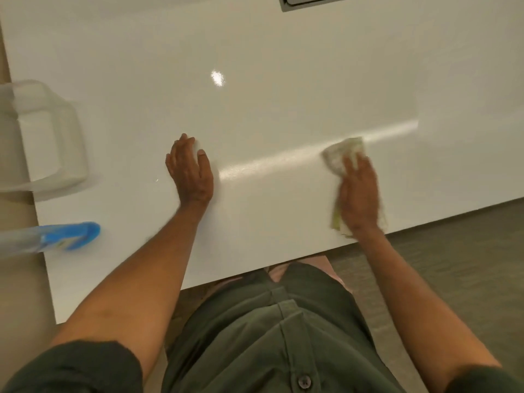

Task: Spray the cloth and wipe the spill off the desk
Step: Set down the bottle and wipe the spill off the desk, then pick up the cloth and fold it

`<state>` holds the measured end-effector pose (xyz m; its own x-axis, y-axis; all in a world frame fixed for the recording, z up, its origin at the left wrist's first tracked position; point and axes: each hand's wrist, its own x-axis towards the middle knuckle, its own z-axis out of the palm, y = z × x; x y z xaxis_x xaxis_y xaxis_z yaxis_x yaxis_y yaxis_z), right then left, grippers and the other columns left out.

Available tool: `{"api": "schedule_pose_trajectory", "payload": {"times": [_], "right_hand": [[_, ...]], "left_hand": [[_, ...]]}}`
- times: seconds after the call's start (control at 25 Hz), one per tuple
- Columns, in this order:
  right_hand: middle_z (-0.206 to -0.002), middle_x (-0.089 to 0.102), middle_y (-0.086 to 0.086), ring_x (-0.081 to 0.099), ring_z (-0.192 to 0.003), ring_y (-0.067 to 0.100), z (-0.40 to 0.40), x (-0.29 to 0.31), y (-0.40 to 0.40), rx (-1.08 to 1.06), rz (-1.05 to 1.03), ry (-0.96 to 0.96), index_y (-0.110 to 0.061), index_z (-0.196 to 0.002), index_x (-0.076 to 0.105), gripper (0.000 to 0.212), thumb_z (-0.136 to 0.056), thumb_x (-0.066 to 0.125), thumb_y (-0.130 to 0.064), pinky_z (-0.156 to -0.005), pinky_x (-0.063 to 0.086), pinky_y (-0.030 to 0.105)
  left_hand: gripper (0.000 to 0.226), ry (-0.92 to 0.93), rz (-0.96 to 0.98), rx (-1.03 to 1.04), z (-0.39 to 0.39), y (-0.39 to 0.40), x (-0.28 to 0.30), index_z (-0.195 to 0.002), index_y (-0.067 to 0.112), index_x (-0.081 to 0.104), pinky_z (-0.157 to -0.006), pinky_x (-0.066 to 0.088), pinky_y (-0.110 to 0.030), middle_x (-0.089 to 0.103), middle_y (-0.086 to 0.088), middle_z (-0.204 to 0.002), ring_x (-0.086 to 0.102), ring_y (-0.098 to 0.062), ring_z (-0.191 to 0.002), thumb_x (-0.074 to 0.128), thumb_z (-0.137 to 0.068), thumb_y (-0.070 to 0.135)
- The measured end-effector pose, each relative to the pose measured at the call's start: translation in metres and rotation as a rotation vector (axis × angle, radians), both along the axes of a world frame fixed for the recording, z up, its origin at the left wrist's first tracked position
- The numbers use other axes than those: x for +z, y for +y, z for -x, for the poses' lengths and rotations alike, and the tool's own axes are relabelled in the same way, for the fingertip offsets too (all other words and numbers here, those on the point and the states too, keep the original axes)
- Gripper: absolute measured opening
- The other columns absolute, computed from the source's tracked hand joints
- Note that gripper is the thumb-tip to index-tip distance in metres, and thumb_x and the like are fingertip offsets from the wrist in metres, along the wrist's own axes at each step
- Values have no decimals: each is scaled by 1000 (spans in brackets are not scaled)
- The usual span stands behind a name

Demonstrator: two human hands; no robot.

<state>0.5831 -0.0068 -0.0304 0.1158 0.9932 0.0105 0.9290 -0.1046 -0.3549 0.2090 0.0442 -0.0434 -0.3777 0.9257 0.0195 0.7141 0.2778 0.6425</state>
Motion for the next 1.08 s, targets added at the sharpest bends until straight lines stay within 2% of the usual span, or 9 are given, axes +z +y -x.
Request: {"api": "schedule_pose_trajectory", "payload": {"times": [0.2,0.36,0.52,0.64,0.68,0.76,0.88,0.96,1.08], "right_hand": [[-143,53,18,47,-138,37,-29,5,17,-424,-73,166,-6,-135,55,39,-101,37,1,-117,40,55],[-150,53,14,40,-148,31,73,5,-9,-142,-69,338,-9,-134,58,35,-105,41,1,-127,27,43],[-144,58,10,50,-140,24,169,20,-23,255,41,616,-8,-139,57,35,-107,44,0,-122,37,39],[-118,67,-5,61,-112,9,207,64,-4,65,371,1011,-16,-129,62,28,-111,41,-12,-93,49,14],[-107,68,-7,63,-102,10,213,74,4,-64,489,1125,-19,-124,65,25,-110,44,-18,-82,50,12],[-97,71,-1,66,-92,19,216,85,14,-248,668,1376,-20,-119,71,23,-105,54,-24,-80,54,26],[-98,71,11,69,-83,26,213,101,20,-298,763,1763,-19,-134,66,33,-104,55,-24,-76,58,38],[-102,72,13,73,-85,27,209,117,24,-262,812,1857,-14,-143,58,39,-106,51,-24,-74,62,39],[-101,76,15,76,-86,27,192,139,33,-233,919,1850,-6,-130,64,41,-108,45,-36,-75,65,38]], "left_hand": [[51,-239,-44,54,4,-11,13,-140,7,56,-126,27,-46,48,-11,-157,38,-25,-149,32,-103,32],[52,-263,-60,67,-5,-24,19,-139,10,57,-127,27,-43,47,-7,-158,38,-20,-149,31,-103,37],[55,-300,-98,87,-13,-34,30,-138,10,59,-122,25,-20,48,-5,-157,37,-10,-145,30,-103,40],[46,-392,-103,178,-8,-42,49,-138,15,59,-113,22,-4,49,-1,-156,38,-10,-145,30,-107,33],[44,-434,-82,217,-6,-46,57,-137,16,59,-114,24,-7,51,0,-154,41,-12,-145,30,-108,31],[42,-582,14,285,-5,-54,75,-133,20,63,-115,36,-23,59,3,-144,50,-17,-139,34,-106,34],[40,-1011,255,317,-12,-60,107,-117,23,68,-103,48,-40,69,3,-125,63,-24,-123,40,-105,48],[49,-1189,348,185,-21,-69,126,-117,21,69,-100,51,-45,73,-4,-119,66,-23,-115,32,-110,52],[52,-1324,318,63,-38,-77,142,-134,22,65,-102,54,-50,72,-6,-125,66,-22,-115,32,-109,55]]}}
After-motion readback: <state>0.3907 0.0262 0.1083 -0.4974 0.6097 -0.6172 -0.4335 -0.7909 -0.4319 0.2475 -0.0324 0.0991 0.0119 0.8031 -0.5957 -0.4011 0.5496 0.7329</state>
